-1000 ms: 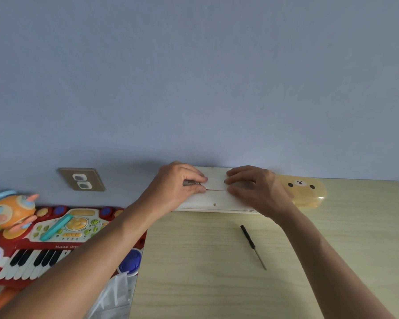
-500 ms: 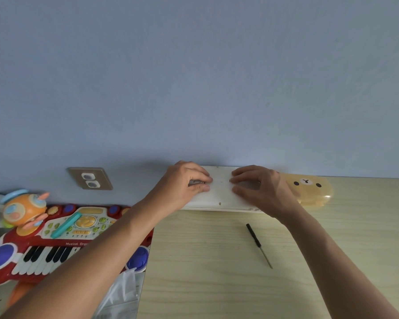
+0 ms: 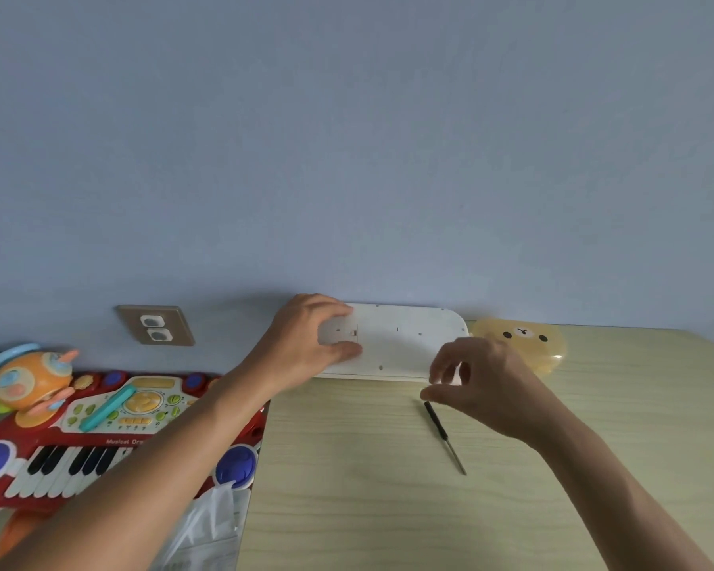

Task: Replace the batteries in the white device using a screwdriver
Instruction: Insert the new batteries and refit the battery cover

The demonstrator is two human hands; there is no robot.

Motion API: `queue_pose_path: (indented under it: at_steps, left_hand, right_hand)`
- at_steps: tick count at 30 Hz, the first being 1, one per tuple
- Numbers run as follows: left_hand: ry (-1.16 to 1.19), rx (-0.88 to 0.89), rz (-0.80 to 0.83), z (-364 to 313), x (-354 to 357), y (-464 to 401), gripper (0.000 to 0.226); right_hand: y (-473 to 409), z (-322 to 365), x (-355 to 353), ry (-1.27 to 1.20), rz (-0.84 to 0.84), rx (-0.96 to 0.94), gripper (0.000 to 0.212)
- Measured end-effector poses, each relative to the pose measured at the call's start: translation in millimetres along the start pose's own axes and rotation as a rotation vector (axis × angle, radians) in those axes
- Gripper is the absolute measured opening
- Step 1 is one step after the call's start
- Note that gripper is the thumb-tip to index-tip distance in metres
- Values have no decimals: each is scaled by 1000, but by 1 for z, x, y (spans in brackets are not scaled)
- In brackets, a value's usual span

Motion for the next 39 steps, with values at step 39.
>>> queue_pose_path:
  at_steps: [39]
  left_hand:
    - [-27,19,-84,3,6,4,76]
  right_hand:
    - [-83,46,45,-864,-242,24,19]
Point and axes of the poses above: each hand's wrist, its own y-axis away from the middle knuckle, its own x-axis out of the palm, z = x × y, the point moved 9 cm from there along -y, towards the middle knuckle, and after that the axes turned 2 degrees about x, right-handed, at the moved point
